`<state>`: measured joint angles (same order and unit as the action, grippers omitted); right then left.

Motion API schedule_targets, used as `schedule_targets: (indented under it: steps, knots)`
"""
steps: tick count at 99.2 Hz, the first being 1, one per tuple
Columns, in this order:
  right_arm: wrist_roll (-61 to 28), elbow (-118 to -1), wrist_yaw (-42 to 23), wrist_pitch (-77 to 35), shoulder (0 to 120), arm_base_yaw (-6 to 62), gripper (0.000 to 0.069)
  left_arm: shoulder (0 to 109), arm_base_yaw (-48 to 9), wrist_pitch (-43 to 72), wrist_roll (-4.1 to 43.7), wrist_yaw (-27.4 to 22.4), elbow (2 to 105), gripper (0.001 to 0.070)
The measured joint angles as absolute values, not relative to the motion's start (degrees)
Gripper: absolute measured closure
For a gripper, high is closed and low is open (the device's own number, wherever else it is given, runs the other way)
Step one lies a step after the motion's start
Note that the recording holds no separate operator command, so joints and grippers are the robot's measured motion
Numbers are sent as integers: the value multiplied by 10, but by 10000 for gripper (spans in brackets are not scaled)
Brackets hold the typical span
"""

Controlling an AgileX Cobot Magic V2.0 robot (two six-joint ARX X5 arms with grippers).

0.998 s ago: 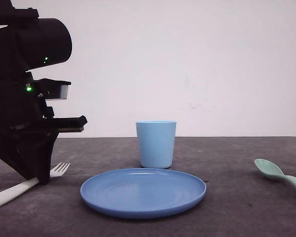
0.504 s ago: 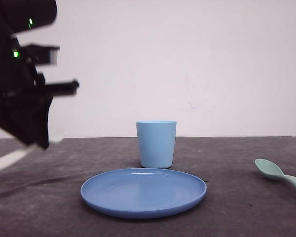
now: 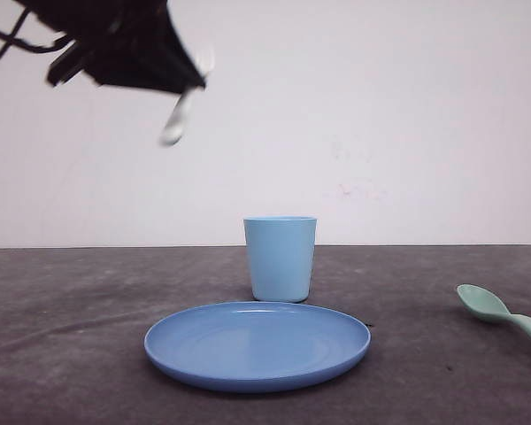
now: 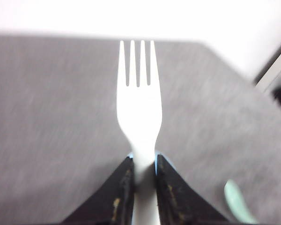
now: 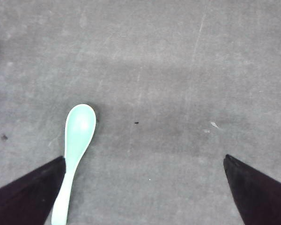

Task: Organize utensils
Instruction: 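Lift the white fork with the left gripper and carry it over the cup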

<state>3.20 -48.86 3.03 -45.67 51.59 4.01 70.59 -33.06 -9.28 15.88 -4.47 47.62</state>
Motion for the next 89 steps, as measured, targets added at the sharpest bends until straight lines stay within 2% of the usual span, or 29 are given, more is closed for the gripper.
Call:
schedule_targets:
  steps: [48, 70, 89]
  knots:
    - [32, -489, 30, -459, 516, 40, 11, 856, -359, -365, 109, -46, 476, 663]
    - [32, -489, 30, -470, 516, 40, 11, 927, -359, -466, 95, -47, 476, 663]
    - [32, -489, 30, -475, 516, 40, 11, 978, -359, -509, 69, -59, 477, 663]
